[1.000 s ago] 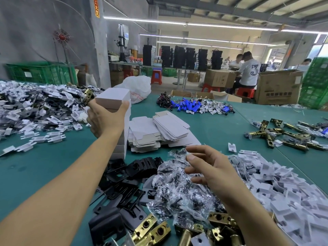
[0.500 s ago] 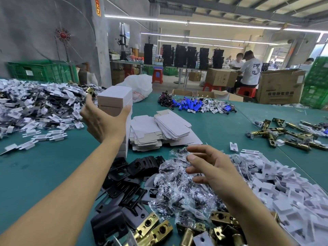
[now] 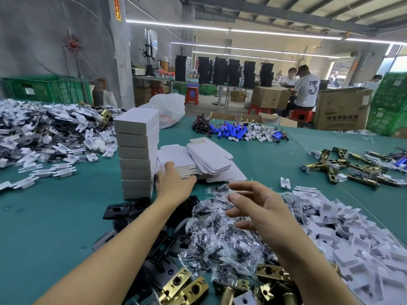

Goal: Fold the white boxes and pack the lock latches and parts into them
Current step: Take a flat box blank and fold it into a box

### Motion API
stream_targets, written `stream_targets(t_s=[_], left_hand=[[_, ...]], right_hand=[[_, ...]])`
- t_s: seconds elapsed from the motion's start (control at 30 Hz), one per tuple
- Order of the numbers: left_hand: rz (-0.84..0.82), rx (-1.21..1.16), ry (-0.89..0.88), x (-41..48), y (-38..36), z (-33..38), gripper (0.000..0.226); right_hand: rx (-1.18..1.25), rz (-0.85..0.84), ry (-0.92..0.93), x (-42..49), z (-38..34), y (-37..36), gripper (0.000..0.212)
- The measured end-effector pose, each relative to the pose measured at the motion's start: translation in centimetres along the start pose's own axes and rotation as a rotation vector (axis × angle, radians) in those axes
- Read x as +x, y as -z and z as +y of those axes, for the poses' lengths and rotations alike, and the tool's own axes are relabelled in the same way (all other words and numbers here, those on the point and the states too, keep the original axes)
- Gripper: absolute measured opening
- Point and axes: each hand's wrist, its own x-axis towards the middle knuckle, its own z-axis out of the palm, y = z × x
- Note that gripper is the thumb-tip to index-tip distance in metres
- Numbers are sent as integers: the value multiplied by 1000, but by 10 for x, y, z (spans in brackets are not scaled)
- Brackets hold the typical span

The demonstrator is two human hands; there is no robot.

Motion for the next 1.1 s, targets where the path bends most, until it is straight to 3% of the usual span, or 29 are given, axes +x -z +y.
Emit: stream_targets(t_s=[0.07, 0.2, 0.37, 0.67, 1.1], left_hand=[[-17, -73, 133, 7, -6, -1, 88], [-57, -91, 223, 18, -17, -10, 98], [-3, -16, 258, 28, -23, -8, 84], [39, 181, 172, 25, -34, -11, 62], [-77, 288, 1, 23, -44, -8, 56]], right_hand=[[2, -1, -3, 1, 1, 1, 13], [-4, -7, -12, 2, 3, 1, 14], [10, -1, -12, 2, 3, 3, 13], [6, -2, -18, 4, 7, 5, 12], [-3, -3, -19, 4, 7, 6, 12]])
